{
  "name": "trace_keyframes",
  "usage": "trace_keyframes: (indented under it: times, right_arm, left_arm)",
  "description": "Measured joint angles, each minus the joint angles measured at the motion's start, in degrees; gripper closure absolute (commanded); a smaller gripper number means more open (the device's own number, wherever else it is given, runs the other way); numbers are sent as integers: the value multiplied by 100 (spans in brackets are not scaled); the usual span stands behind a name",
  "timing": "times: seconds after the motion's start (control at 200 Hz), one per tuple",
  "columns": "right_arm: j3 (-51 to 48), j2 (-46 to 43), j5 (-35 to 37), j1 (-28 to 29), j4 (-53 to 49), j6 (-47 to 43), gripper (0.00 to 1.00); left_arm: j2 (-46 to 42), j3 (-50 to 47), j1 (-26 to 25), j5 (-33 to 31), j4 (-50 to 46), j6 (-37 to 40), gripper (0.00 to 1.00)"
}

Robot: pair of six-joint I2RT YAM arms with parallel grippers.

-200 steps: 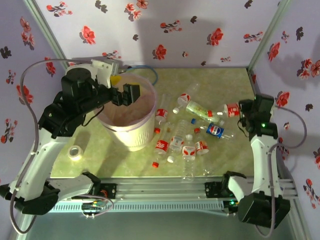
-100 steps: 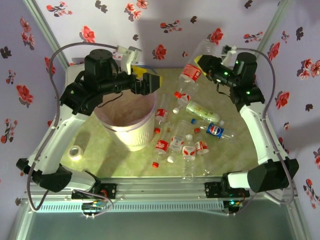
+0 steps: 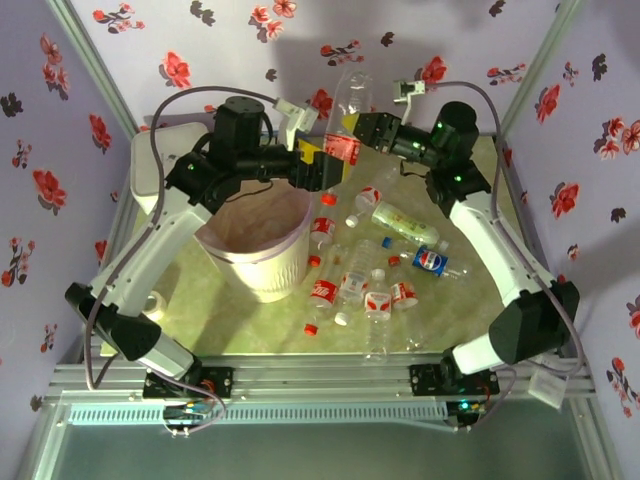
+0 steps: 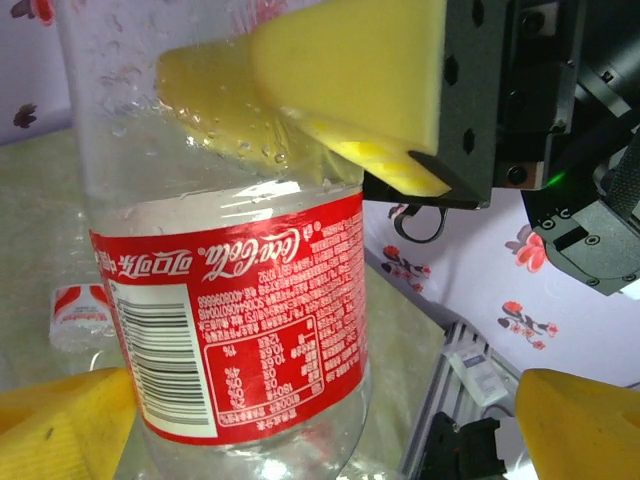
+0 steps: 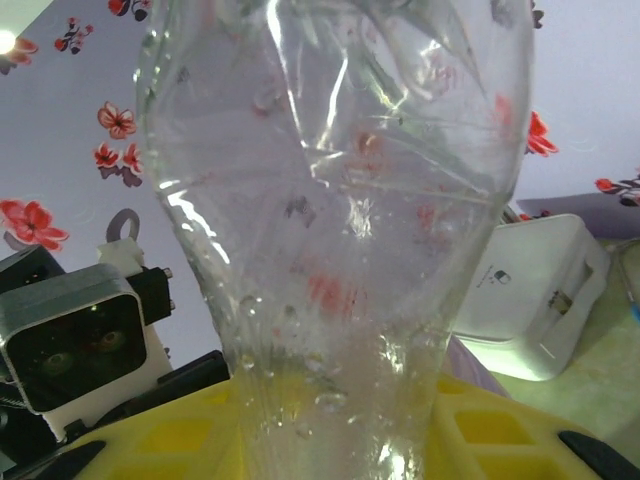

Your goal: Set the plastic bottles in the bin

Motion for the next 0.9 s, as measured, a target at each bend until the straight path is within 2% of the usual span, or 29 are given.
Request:
trace_keyframes:
  times: [0.155, 0.205, 0.295, 0.335, 0.365, 0.465, 0.595, 0.71, 0.795, 0.9]
  right_arm:
    - [37, 144, -37, 72, 251, 81, 73]
    - [70, 175, -83, 127, 330, 127, 73]
    - [118, 232, -186, 260, 527, 282, 74]
    - [149, 269, -238, 306, 629, 354, 74]
    - [164, 295, -264, 337, 684, 398, 74]
    - [243, 402, -334, 363, 778, 492, 74]
    - [306, 520, -339, 363, 835, 542, 72]
    - [363, 573, -330, 363, 824, 529, 63]
    - [424, 632, -343, 363, 826, 503, 45]
    - [490, 658, -304, 361, 728, 404, 29]
  left_arm:
    - [0, -151, 127, -37, 212, 0, 19]
    - [13, -186, 144, -33, 341, -9, 19]
    - [46, -201, 175, 37, 549, -13, 11]
    - [52, -208, 192, 61, 625, -22, 11]
    - [52, -221, 219, 81, 682, -31, 14]
    - [55, -278, 328, 101, 870, -50, 31]
    - [55, -304, 365, 129, 951, -118, 46]
    - [55, -317, 396, 138, 988, -133, 51]
    - [55, -317, 422, 136, 984, -133, 51]
    - [55, -317, 466, 155, 981, -129, 52]
